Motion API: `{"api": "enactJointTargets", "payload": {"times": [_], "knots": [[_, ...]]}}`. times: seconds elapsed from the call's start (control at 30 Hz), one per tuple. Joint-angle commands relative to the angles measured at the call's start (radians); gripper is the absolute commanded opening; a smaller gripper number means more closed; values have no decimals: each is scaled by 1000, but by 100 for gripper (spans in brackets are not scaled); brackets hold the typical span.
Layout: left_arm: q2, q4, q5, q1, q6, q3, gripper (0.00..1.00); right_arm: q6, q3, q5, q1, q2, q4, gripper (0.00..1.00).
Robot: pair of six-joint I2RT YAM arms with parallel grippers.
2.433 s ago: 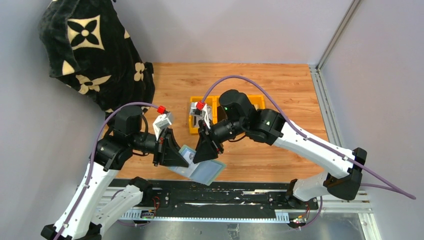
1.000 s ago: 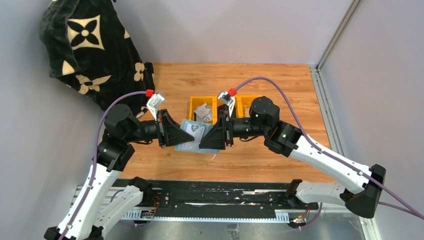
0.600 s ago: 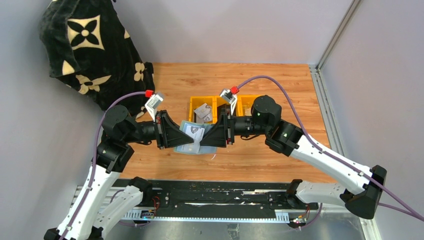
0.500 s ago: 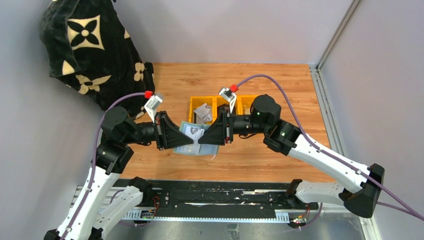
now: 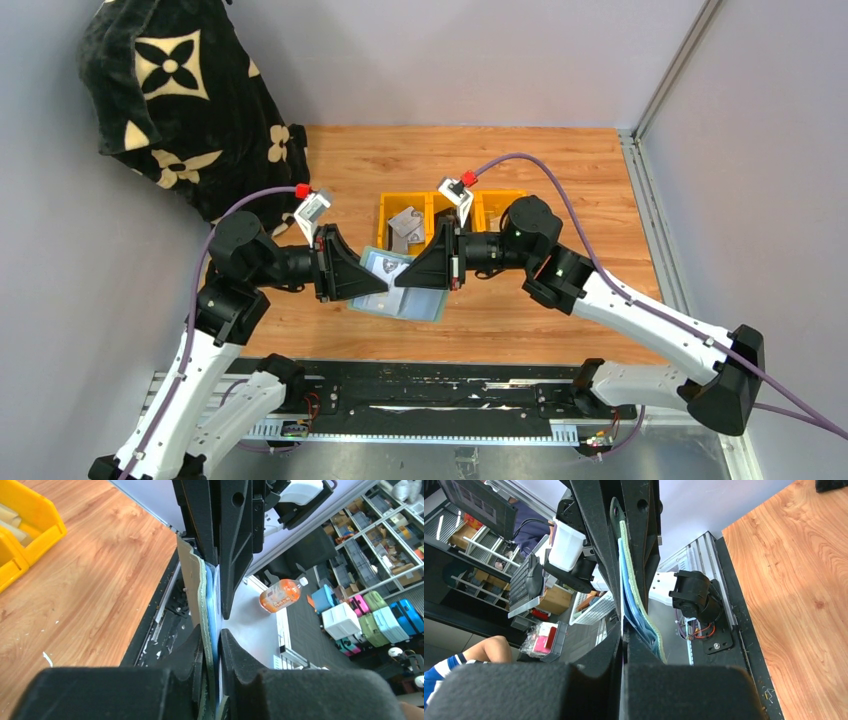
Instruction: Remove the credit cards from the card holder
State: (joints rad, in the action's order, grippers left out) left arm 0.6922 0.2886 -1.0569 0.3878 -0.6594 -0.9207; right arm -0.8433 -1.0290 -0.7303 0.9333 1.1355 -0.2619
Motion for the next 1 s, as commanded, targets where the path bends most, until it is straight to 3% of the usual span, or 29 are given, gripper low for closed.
{"api": "enactJointTargets", "payload": {"times": [0.0,0.1,0.23,0.43,0.97], "knots": [[2,-73,-44,2,-46,2,11,-19,22,-17,-8,-37,-62,4],[-1,-118,-42,2,-97,8,4,-44,49,-23,-8,-46,-110,21],[-3,-132,-39,0,-123,5,2,-70,78,-17,-8,-61,-169,28],[-2,-138,-38,0,-139,-5,2,-75,84,-18,-8,-71,-192,0],[1,-147,-57,-4,-183,-41,13,-39,123,8,-10,-130,-151,0]]}}
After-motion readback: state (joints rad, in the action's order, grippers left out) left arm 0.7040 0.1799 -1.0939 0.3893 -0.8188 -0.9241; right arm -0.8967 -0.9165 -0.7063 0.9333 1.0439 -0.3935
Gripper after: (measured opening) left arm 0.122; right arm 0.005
